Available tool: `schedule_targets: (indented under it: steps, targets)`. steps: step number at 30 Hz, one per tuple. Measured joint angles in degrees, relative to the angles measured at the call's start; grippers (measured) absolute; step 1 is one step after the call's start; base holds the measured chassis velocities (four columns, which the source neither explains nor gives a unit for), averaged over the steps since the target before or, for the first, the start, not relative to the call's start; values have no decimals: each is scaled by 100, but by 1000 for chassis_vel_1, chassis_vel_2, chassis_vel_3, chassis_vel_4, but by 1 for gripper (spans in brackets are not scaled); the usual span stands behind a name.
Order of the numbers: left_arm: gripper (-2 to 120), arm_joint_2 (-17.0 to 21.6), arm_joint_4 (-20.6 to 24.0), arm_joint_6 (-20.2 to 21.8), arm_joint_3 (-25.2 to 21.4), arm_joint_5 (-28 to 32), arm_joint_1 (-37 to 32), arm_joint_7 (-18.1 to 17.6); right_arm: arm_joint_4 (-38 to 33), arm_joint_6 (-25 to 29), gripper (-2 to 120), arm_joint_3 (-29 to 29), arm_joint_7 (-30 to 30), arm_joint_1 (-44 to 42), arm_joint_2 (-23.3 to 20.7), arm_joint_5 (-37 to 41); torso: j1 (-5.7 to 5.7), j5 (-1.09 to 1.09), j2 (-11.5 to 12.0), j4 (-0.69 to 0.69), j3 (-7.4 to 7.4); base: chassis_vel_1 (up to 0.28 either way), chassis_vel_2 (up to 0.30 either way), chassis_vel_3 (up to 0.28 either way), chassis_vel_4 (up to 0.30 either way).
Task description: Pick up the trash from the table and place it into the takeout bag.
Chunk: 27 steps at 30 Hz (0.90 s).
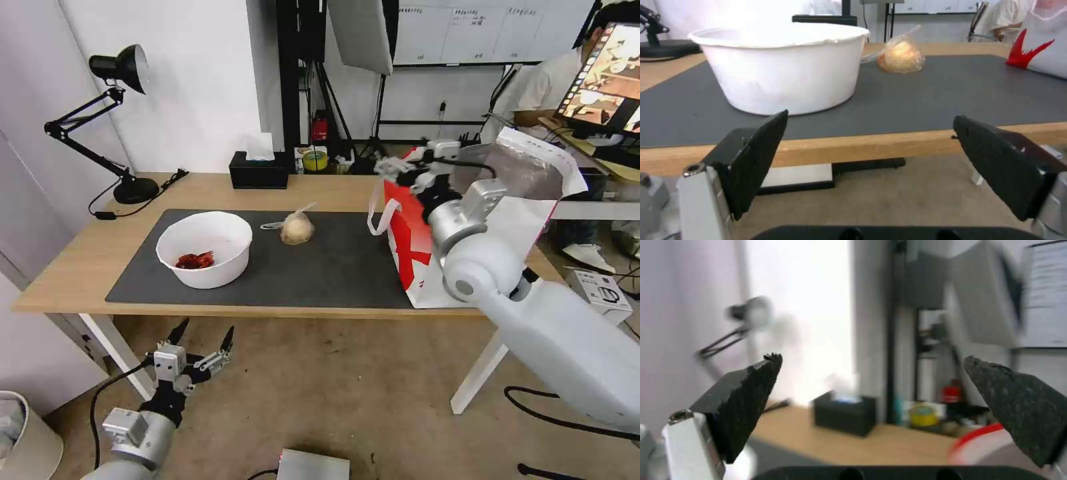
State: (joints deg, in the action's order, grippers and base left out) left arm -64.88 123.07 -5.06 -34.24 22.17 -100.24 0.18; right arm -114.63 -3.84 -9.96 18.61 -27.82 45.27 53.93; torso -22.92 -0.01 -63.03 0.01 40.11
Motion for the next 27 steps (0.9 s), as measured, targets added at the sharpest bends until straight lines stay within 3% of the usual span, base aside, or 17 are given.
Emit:
schedule_targets:
  steps: [3,8,10,11,13,14,15,16,17,27]
  targets:
    - [100,-20,-8,-7,15,0,-2,0,-187,-45,100,-58,-420,-231,-130,-7,0,1,0,0,0,0,0,0,0]
    - [100,-9,-58,-14,66,-1,44,-1,-351,-113,100,-5,-621,-676,-296,-62,0,1,0,1,0,0,0,0,0]
    - [100,92,-149,-9,214,23,238,-11,-564,-124,100,287,-687,-1275,-490,-254,0,2,0,3,0,0,0,0,0]
    - [100,160,-212,-1,304,49,362,-16,-661,-125,100,433,-688,-1617,-594,-387,0,0,0,-7,0,0,0,0,0]
    - [100,186,-250,4,328,57,399,-20,-706,-123,100,520,-681,-1850,-654,-486,0,0,0,-10,0,0,0,0,0]
    - [100,198,-272,4,330,65,417,-22,-747,-109,100,587,-670,-2090,-689,-596,0,4,0,-4,0,0,0,0,0]
    - [100,198,-272,4,330,65,417,-22,-747,-109,100,587,-670,-2090,-689,-596,0,4,0,-4,0,0,0,0,0]
    - [100,202,-286,4,340,83,459,-28,-812,7,100,769,-603,-2581,-670,-874,0,0,0,2,0,0,0,0,0]
    - [100,196,-296,4,348,86,465,-28,-818,162,100,940,-586,-3068,-592,-1095,0,1,0,-1,0,0,0,0,0]
    - [100,220,-355,-19,343,104,455,-25,-579,861,100,1468,-660,-4600,-180,-1823,1,1,0,-2,0,0,0,0,0]
